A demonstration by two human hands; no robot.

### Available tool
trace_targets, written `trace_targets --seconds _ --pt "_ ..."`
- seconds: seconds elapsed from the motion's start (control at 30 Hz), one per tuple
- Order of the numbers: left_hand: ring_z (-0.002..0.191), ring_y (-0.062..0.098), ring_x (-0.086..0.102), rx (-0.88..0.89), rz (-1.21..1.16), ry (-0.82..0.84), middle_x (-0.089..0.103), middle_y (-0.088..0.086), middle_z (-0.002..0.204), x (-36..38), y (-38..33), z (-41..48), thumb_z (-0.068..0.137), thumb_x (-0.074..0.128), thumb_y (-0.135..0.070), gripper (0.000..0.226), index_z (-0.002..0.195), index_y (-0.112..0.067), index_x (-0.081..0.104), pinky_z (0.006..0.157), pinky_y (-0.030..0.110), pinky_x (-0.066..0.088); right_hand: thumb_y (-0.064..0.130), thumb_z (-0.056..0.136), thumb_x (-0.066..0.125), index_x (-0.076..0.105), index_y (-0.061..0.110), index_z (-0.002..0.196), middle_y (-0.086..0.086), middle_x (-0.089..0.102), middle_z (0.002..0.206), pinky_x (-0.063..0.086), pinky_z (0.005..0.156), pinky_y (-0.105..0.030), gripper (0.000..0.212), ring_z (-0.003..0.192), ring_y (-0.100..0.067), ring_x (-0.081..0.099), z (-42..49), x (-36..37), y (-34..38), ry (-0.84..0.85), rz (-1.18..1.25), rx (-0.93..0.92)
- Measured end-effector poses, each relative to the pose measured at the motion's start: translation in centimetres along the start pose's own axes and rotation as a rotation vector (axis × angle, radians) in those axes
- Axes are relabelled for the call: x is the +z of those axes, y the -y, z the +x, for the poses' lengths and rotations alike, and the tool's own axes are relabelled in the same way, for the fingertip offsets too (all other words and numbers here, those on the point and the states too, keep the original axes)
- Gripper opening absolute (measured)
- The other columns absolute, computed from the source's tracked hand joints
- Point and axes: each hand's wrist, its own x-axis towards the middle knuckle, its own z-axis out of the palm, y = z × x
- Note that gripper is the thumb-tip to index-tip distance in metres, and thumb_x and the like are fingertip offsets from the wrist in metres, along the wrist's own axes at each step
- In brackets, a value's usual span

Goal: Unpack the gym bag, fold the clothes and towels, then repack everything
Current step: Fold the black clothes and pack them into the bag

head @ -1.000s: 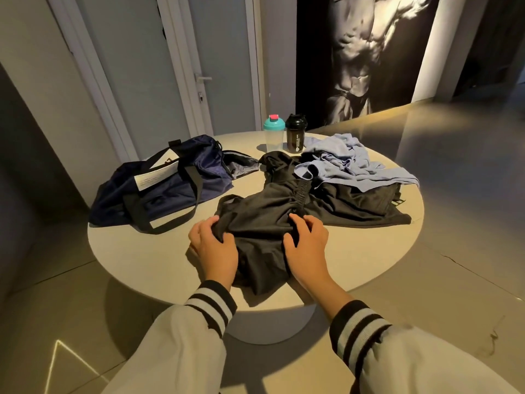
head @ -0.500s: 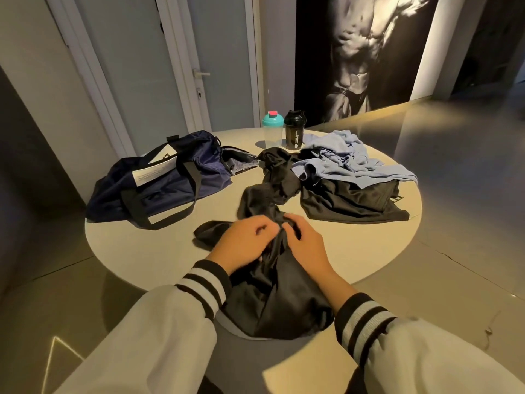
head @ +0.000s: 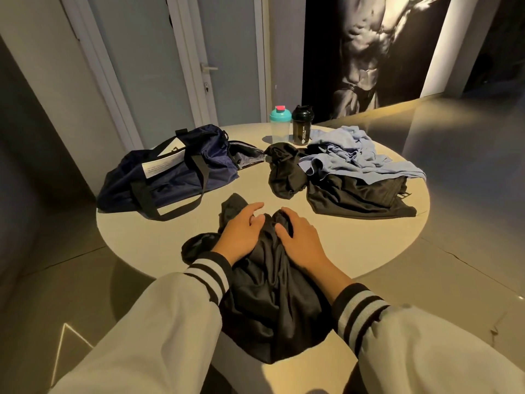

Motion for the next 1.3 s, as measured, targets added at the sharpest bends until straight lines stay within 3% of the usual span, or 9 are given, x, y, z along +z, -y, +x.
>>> trace_targets --seconds 0.1,0.2,0.37,0.53,0.7,0.93,1.1,1.2,1.3 --pt "0.130 0.027 0.044 0.055 0.256 -0.052 0.049 0.005 0.135 -0.1 0.7 0.4 0.100 0.056 -0.025 0.050 0.148 -0.032 0.045 0.108 0.036 0.034 0.014 0.100 0.051 0.046 0.022 0.144 -0.011 0.054 0.126 0.040 0.101 -0.028 0.045 0.109 -0.014 0.047 -0.5 -0.4 -0.4 -0.037 0.118 -0.117" --pt "0.154 0.024 0.004 0.014 0.541 0.160 0.013 -0.003 0.167 -0.1 0.6 0.4 0.094 0.058 -0.045 0.072 0.157 -0.038 0.025 0.124 0.048 0.001 -0.005 0.093 0.051 0.059 0.012 0.126 -0.009 0.051 0.114 0.033 0.091 -0.003 0.038 0.097 -0.003 0.041 -1.2 -0.7 -0.1 -0.213 0.153 -0.184" --pt "0.143 0.029 0.034 0.017 0.603 0.130 0.045 0.002 0.152 0.1 0.6 -0.3 0.091 0.057 -0.062 0.069 0.152 -0.039 0.033 0.122 0.052 0.007 -0.018 0.084 0.046 0.058 0.005 0.102 -0.005 0.042 0.111 0.039 0.090 -0.013 0.032 0.091 -0.003 0.040 -2.0 -1.3 0.4 -0.539 0.226 -0.053" --pt "0.136 0.027 0.048 -0.070 0.492 0.260 0.050 0.002 0.151 -0.5 0.4 -1.0 0.093 0.046 -0.071 0.071 0.150 -0.029 0.043 0.116 0.047 0.034 0.018 0.101 0.052 0.060 0.014 0.122 0.000 0.054 0.117 0.034 0.089 -0.015 0.022 0.106 -0.009 0.050 -2.5 -1.6 0.9 -0.301 0.257 -0.015" --pt "0.130 0.034 0.051 -0.098 0.522 0.288 0.053 0.016 0.144 -1.1 -2.1 -1.4 0.110 0.029 -0.025 0.041 0.141 -0.010 0.051 0.111 0.044 0.039 0.049 0.101 0.047 0.036 0.022 0.152 -0.006 0.043 0.153 0.032 0.113 -0.037 0.059 0.138 -0.025 0.041 -2.3 -1.4 0.8 -0.048 0.194 0.098" --pt "0.153 0.028 -0.004 -0.054 0.700 0.296 0.004 -0.002 0.169 0.2 0.0 -2.7 0.100 0.044 -0.044 0.051 0.150 -0.035 0.041 0.123 0.053 0.005 0.035 0.100 0.056 0.042 0.023 0.148 -0.005 0.051 0.147 0.038 0.111 -0.043 0.051 0.132 -0.028 0.049 -3.3 -1.5 1.1 0.053 0.107 0.044" --pt "0.135 0.027 0.041 -0.034 0.650 0.273 0.058 0.002 0.127 0.4 -1.6 -3.3 0.093 0.051 -0.044 0.023 0.104 -0.025 0.057 0.121 0.056 -0.001 -0.002 0.091 0.055 0.060 0.017 0.114 -0.001 0.063 0.116 0.045 0.095 -0.029 0.031 0.107 -0.018 0.058 -4.8 -2.5 2.2 -0.080 0.305 0.039" --pt "0.108 0.029 0.058 0.004 0.591 0.233 0.063 0.003 0.102 -0.1 -2.8 -4.2 0.094 0.055 -0.037 0.016 0.097 -0.021 0.052 0.114 0.044 0.026 -0.009 0.088 0.050 0.059 0.021 0.100 -0.003 0.059 0.107 0.042 0.085 -0.022 0.034 0.097 -0.012 0.053 -6.0 -3.7 3.0 -0.315 0.338 0.033" --pt "0.095 0.033 0.058 0.030 0.419 0.126 0.062 0.009 0.098 -0.4 -3.5 -4.9 0.094 0.061 -0.028 0.016 0.091 -0.017 0.049 0.085 0.038 0.046 -0.008 0.091 0.052 0.062 0.021 0.104 0.002 0.054 0.107 0.038 0.085 -0.007 0.033 0.095 0.000 0.047 -7.4 -5.6 3.9 -0.500 0.352 -0.006"
